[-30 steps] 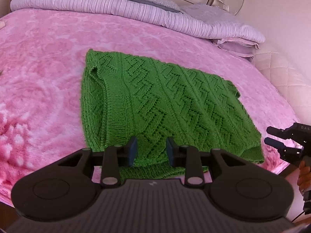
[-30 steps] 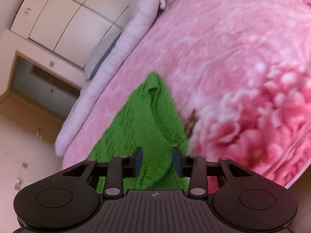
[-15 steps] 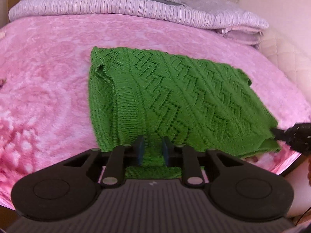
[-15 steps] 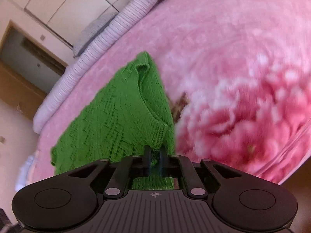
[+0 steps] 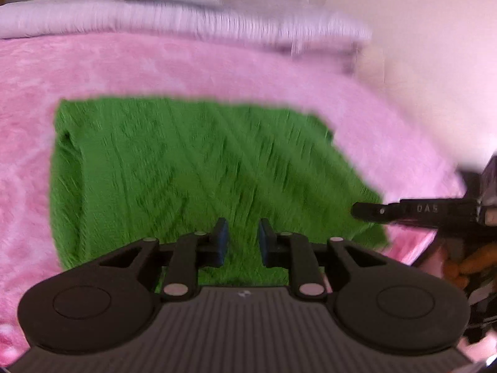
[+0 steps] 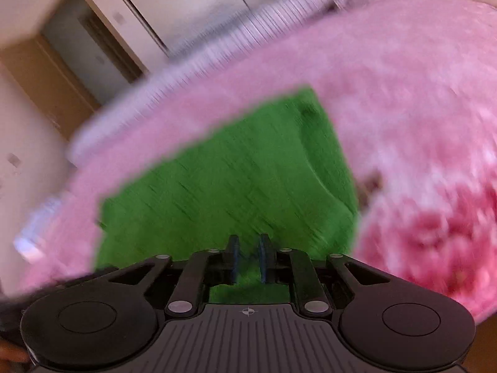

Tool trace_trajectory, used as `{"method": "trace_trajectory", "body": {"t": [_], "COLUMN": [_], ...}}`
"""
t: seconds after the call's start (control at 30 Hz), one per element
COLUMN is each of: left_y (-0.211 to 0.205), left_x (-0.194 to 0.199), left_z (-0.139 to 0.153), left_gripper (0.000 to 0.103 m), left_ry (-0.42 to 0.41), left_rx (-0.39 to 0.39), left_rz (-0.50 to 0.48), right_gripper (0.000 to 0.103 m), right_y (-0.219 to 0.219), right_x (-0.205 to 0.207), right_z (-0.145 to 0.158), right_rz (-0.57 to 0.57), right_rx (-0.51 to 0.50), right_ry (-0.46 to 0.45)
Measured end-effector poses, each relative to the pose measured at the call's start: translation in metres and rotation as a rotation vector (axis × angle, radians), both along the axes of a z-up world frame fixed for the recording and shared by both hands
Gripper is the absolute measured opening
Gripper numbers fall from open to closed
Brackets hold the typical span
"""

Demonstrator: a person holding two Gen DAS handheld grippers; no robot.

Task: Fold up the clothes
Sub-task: 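Grasp the vest side edge with the right gripper while the left gripper grasps the other side, then lift the vest side with the right gripper and fold it over the middle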

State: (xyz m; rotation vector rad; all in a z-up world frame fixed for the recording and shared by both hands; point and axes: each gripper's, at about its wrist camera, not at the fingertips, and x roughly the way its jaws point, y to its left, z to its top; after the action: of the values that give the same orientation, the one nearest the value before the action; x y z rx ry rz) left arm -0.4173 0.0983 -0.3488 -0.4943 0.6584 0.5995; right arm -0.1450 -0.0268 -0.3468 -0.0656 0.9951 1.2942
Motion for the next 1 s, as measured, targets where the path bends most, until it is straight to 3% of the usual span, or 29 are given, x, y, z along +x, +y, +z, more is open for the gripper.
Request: {"method": "trace_trajectory", "body": {"t": [0.07, 0.2, 0.27, 0.3, 0.5, 0.6, 0.83, 0.9, 0.93, 1.0], "left_y": [-0.005, -0.001, -0.001, 0.001, 0.014, 0.019, 0.030, 0.031, 0.031, 0.031], "left_x": [-0.004, -0.018, -0.027, -0.032, -0.051, -0.057, -0.067, -0.069, -0.070, -0.071], "left_z": [-0.011, 0.003, 0.012, 0.015, 0.013, 0.008, -0.002, -0.004, -0.004, -0.005], "left_gripper": [0.016, 0.015, 0.015, 0.015, 0.015, 0.015, 0.015, 0.015, 0.015, 0.015], "left_ry": [-0.006, -0.034, -0.046, -0.050, -0.065, -0.073, -0.118, -0.131, -0.136, -0.147], "left_rx": [0.038, -0.010, 0.007, 0.005, -0.040, -0.083, -0.155, -0.165, -0.170, -0.179], "left_rz": [0.003, 0.049, 0.071, 0.081, 0.152, 0.183, 0.218, 0.224, 0.226, 0.228], "right_gripper": [0.011, 0.016, 0.041, 0.045, 0.046, 0.046, 0.046, 0.040, 0.028, 0.020], "right_y": [-0.004, -0.023, -0.036, -0.043, -0.052, -0.047, -0.024, -0.016, -0.011, -0.001], "right_x": [0.002, 0.021, 0.036, 0.044, 0.080, 0.088, 0.087, 0.085, 0.083, 0.078], "right_z": [-0.001, 0.016, 0.016, 0.015, -0.024, -0.040, -0.038, -0.038, -0.036, -0.028], "right_rz": [0.005, -0.059, -0.144, -0.188, -0.326, -0.366, -0.321, -0.306, -0.293, -0.269], "right_rx": [0.014, 0.077, 0.097, 0.105, 0.148, 0.154, 0.147, 0.140, 0.116, 0.066], "right_ry": [0.011, 0.104, 0.167, 0.199, 0.546, 0.654, 0.614, 0.593, 0.562, 0.472]}}
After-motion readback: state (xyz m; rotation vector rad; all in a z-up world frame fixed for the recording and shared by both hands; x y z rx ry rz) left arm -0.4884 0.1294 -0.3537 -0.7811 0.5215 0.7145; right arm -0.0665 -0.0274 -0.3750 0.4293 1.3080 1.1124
